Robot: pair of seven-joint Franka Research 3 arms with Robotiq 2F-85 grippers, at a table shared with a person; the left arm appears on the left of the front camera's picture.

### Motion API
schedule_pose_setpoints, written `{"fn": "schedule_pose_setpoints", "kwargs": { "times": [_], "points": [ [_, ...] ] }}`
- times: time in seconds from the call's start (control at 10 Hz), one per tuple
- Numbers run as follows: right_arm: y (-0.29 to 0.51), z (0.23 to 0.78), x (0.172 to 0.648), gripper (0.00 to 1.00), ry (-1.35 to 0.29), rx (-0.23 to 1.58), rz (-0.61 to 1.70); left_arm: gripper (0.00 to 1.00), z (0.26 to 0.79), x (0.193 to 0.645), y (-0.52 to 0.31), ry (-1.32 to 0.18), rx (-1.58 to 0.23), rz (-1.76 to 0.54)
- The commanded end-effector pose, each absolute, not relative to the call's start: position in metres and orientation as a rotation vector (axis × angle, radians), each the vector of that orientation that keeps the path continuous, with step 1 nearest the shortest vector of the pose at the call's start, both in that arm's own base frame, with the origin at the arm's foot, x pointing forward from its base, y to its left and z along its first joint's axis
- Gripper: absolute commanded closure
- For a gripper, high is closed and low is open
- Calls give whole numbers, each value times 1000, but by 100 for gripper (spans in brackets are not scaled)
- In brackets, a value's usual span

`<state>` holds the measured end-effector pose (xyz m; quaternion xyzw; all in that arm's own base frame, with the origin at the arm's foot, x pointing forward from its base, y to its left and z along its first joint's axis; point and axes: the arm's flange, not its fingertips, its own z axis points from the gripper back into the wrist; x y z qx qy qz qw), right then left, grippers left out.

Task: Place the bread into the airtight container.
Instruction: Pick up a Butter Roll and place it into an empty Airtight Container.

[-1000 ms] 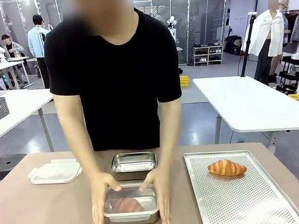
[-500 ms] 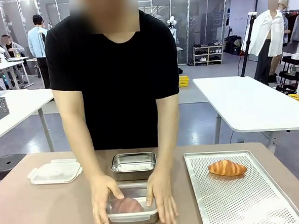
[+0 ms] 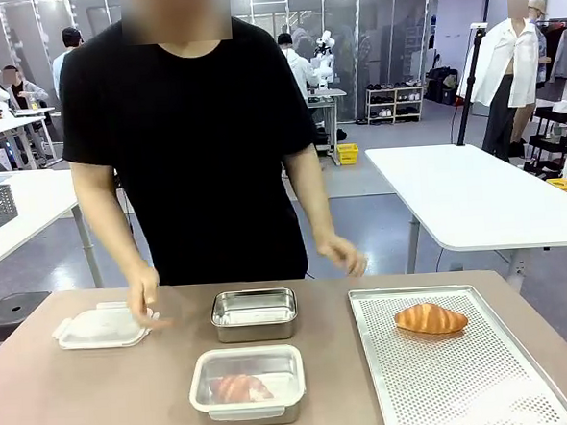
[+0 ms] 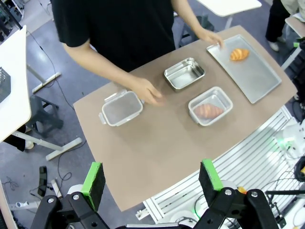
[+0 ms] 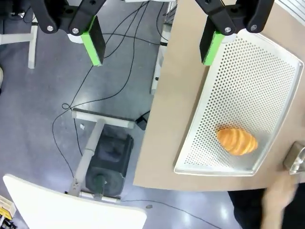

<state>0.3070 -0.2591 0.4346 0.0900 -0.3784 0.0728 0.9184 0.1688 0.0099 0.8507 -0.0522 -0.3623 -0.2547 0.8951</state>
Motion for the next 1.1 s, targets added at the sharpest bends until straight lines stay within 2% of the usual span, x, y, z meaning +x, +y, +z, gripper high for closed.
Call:
{"fn": "schedule_pose_setpoints", "kwargs": {
  "times": [0.0,0.4,0.6,1.0],
  "points": [
    [-172,393,266,0,-769,148,225,0,852,169,9,-752,-107,-528],
    [-70,428,338,0,-672,11,521,0,852,169,9,-752,-107,-528],
    [-13,453,394,0,-623,-72,643,0,852,169,9,-752,-107,-528],
    [47,459,437,0,-470,-126,830,0,852,169,9,-752,-107,-528]
  ]
}}
